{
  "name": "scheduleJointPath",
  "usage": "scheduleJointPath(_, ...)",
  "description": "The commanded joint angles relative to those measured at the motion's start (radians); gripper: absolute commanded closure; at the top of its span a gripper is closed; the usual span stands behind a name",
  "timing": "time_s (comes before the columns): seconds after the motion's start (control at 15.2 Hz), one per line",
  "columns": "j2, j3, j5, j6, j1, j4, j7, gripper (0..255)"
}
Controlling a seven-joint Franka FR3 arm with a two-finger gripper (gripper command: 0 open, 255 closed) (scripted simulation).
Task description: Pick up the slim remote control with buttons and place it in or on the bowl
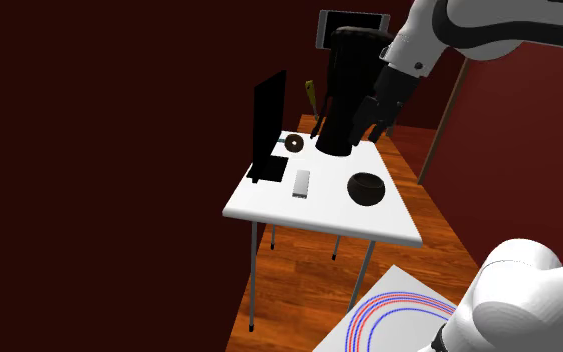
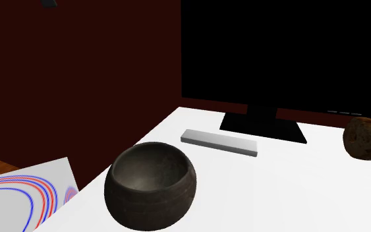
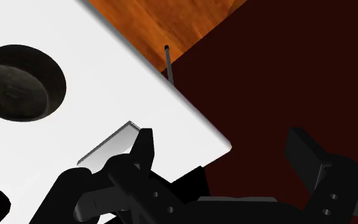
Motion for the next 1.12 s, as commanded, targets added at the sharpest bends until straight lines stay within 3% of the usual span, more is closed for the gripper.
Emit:
scheduleJointPath(0.0,0.0,0.0,0.0,0.0,0.0,0.0,0.0,0)
scheduleJointPath(0.53,0.272,0.025,-0.016,0.173,-0.047,0.056,0.112,0)
scheduleJointPath(1.06,0.561,0.03,-0.044,0.291,-0.091,0.18,0.228,0)
